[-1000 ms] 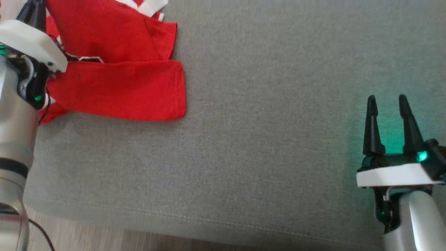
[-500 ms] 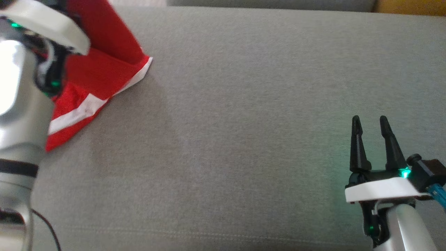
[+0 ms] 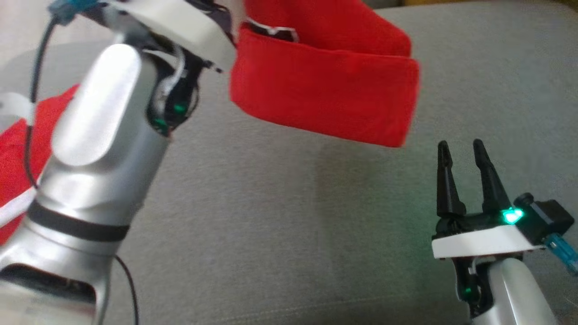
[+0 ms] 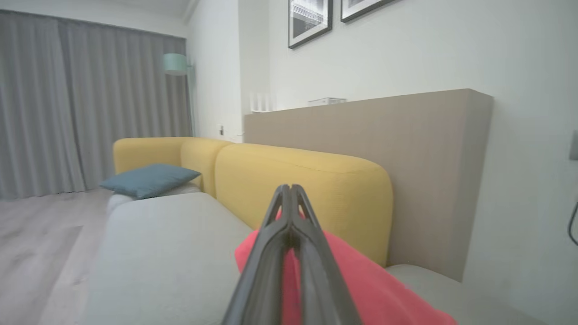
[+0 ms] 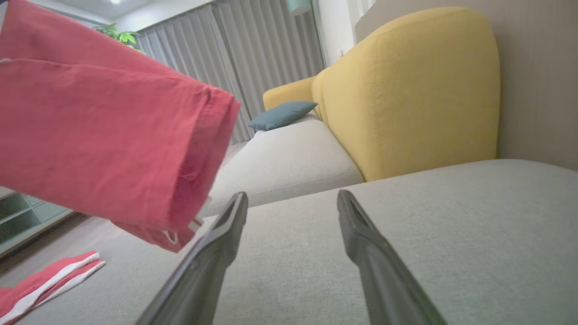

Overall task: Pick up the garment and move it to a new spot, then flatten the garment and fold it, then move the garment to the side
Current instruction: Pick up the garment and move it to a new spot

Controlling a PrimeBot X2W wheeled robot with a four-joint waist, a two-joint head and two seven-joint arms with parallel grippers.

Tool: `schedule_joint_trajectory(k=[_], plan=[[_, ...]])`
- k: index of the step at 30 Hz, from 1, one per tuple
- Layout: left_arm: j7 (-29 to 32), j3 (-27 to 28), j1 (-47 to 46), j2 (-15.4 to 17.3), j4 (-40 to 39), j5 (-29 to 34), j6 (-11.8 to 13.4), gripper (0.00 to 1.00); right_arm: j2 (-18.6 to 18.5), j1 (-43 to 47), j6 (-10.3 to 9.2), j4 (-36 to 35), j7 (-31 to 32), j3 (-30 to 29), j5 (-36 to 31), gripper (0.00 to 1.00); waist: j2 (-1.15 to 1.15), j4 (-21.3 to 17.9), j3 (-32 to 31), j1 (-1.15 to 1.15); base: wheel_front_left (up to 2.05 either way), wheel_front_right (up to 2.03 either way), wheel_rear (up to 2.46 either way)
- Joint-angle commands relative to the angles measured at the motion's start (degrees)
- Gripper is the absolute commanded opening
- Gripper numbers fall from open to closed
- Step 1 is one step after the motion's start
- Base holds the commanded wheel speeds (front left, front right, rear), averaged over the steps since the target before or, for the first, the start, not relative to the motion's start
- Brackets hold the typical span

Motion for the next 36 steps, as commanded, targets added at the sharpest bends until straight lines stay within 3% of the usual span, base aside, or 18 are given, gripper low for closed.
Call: schedule_joint_trajectory(k=[1,6,7,8,14,21,28,36], plan=[[0.11,1.61,-2.94,0.97,-2.04,0.18,0.55,0.00,-0.33,-2.84,0.23,-2.25,-0.62,1.65,0.48,1.00,0.00,-3.11,1.81,0.00,0.00,0.00,0.00],[-0.15,-0.66,-1.79,-2.09,0.89,0.70,1.66,0.00,-0.33,-4.63,0.23,-3.32,-0.62,2.94,1.92,1.00,0.00,-8.04,4.44,0.00,0.00,0.00,0.00],[-0.38,-1.30,-1.40,-2.52,2.35,1.05,1.76,0.24,-0.33,-4.92,0.23,-3.53,-0.62,3.21,2.20,1.00,0.00,-8.90,4.97,0.00,0.00,0.00,0.00],[-0.62,-2.03,-0.97,-2.93,4.05,1.45,1.80,0.98,-0.33,-5.15,0.23,-3.73,-0.62,3.43,2.51,1.00,0.00,-9.62,5.46,0.00,0.00,0.00,0.00],[-3.36,-6.12,0.74,-3.80,14.51,4.18,0.56,1.00,-0.33,-5.63,0.23,-4.31,-0.62,4.09,3.32,1.00,0.00,-11.52,7.27,0.00,0.00,0.00,0.00],[-7.39,-4.74,1.83,-3.57,17.84,3.87,0.02,1.00,-0.33,-4.34,0.23,-3.11,-0.62,1.89,1.65,1.00,0.00,-7.01,5.52,0.00,0.00,0.00,0.00],[-8.29,-0.16,6.81,0.79,11.24,5.11,1.54,1.00,-0.33,-2.83,0.23,-0.95,-0.62,-0.52,-0.81,1.00,0.00,0.20,1.51,0.00,0.00,0.00,0.00],[-8.32,7.52,24.07,6.26,-2.30,6.67,3.93,1.00,-0.33,-0.72,0.23,1.69,-0.62,-2.74,-2.65,1.00,0.00,7.74,-3.03,0.00,0.00,0.00,0.00]])
